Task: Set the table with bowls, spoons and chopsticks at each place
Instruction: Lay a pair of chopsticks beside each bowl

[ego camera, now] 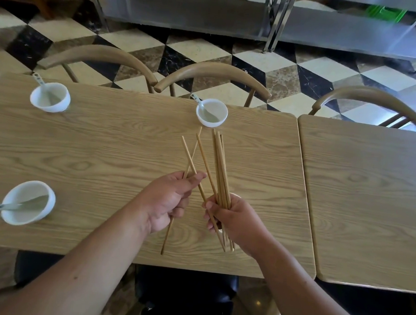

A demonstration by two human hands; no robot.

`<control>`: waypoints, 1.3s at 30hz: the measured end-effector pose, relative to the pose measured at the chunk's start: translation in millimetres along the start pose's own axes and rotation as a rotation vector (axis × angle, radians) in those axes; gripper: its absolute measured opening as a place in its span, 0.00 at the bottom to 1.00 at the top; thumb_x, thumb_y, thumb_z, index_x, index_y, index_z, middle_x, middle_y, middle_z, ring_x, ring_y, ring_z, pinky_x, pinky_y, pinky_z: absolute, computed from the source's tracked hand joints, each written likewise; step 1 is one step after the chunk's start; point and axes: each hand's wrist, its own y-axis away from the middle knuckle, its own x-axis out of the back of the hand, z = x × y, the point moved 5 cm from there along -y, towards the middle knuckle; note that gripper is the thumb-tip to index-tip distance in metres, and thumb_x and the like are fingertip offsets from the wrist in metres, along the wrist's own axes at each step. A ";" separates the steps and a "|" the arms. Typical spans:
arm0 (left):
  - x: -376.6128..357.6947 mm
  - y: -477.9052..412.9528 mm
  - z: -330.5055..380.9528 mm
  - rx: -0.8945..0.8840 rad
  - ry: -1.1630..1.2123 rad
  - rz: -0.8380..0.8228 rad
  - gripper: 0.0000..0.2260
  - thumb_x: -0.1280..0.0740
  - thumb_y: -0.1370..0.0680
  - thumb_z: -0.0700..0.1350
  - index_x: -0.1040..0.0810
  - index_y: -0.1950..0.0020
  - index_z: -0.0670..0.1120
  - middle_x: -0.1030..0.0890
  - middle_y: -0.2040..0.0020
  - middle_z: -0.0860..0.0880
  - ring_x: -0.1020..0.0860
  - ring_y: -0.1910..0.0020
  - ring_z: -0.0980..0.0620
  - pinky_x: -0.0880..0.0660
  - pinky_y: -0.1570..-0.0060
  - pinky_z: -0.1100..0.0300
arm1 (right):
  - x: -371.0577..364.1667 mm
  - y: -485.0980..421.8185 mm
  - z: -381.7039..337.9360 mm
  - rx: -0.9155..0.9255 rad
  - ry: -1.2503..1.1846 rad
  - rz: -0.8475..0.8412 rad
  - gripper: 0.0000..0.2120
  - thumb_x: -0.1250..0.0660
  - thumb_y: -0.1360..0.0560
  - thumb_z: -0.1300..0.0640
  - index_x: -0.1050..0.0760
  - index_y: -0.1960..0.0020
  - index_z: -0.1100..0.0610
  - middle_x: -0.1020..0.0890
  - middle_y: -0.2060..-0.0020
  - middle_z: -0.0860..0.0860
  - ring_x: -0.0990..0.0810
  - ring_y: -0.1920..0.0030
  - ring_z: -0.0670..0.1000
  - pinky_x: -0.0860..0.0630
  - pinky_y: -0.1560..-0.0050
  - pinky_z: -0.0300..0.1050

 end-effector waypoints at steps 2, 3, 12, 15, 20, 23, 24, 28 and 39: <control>0.0 0.2 1.7 -0.044 0.003 0.038 0.07 0.31 0.17 0.48 0.16 0.45 0.47 0.36 0.72 0.53 0.42 0.77 0.58 0.46 0.80 0.65 | -4.3 -1.0 -0.2 -0.009 -0.019 -0.004 0.06 0.33 0.16 0.63 0.19 0.48 0.65 0.16 0.59 0.58 0.18 0.63 0.53 0.19 0.59 0.46; 1.6 -0.6 2.5 -0.066 0.016 0.065 0.07 0.34 0.15 0.47 0.17 0.46 0.47 0.32 0.71 0.52 0.42 0.77 0.58 0.46 0.80 0.65 | -3.8 -1.9 -1.4 0.000 -0.024 0.041 0.06 0.33 0.16 0.62 0.18 0.49 0.63 0.15 0.59 0.56 0.17 0.62 0.53 0.19 0.58 0.46; 8.1 10.5 9.9 -0.237 0.025 0.063 0.07 0.35 0.14 0.43 0.19 0.49 0.49 0.12 0.46 0.45 0.40 0.78 0.59 0.43 0.80 0.66 | 21.6 -1.3 -8.9 0.032 -0.113 0.488 0.10 0.32 0.17 0.51 0.15 0.53 0.51 0.29 0.73 0.48 0.31 0.73 0.49 0.32 0.67 0.48; -7.2 18.6 10.7 -0.321 -0.115 -0.008 0.07 0.35 0.15 0.36 0.18 0.43 0.42 0.12 0.44 0.43 0.33 0.78 0.63 0.38 0.78 0.69 | -3.8 -4.1 -12.9 -0.099 -0.262 0.321 0.13 0.30 0.17 0.51 0.19 0.55 0.59 0.33 0.76 0.48 0.36 0.77 0.47 0.38 0.73 0.45; -19.7 20.0 1.5 -0.393 -0.348 -0.092 0.11 0.35 0.16 0.32 0.16 0.39 0.42 0.12 0.43 0.48 0.15 0.46 0.61 0.24 0.45 0.70 | -13.2 -12.4 -21.7 -0.185 -0.436 0.219 0.14 0.29 0.18 0.49 0.17 0.51 0.61 0.30 0.75 0.48 0.37 0.76 0.47 0.37 0.74 0.43; -17.9 19.5 -1.2 -0.302 -0.324 -0.088 0.14 0.37 0.15 0.34 0.17 0.36 0.46 0.12 0.51 0.55 0.20 0.68 0.64 0.29 0.65 0.69 | -9.1 -14.6 -22.7 -0.192 -0.454 0.229 0.11 0.31 0.17 0.54 0.20 0.57 0.57 0.27 0.73 0.49 0.36 0.76 0.46 0.38 0.75 0.41; -15.8 20.1 -1.6 -0.280 -0.309 -0.082 0.14 0.38 0.14 0.36 0.18 0.34 0.49 0.12 0.52 0.56 0.27 0.74 0.62 0.31 0.70 0.64 | -5.6 -15.3 -23.2 -0.184 -0.483 0.241 0.11 0.31 0.17 0.55 0.20 0.57 0.57 0.27 0.72 0.50 0.36 0.76 0.47 0.39 0.75 0.41; 2.5 14.1 -6.6 -0.168 -0.159 0.023 0.12 0.40 0.12 0.43 0.20 0.33 0.51 0.14 0.36 0.53 0.23 0.70 0.54 0.22 0.68 0.57 | 11.9 -18.4 -22.1 -0.113 -0.463 0.282 0.10 0.32 0.17 0.58 0.18 0.54 0.60 0.24 0.69 0.51 0.36 0.76 0.48 0.39 0.75 0.42; -5.1 0.4 -36.7 -0.035 -0.429 0.134 0.14 0.40 0.12 0.51 0.17 0.44 0.47 0.15 0.61 0.48 0.23 0.72 0.52 0.27 0.70 0.59 | -6.7 -22.2 -2.3 -0.163 -0.056 0.286 0.15 0.24 0.26 0.43 0.14 0.51 0.55 0.14 0.63 0.51 0.26 0.73 0.51 0.26 0.63 0.52</control>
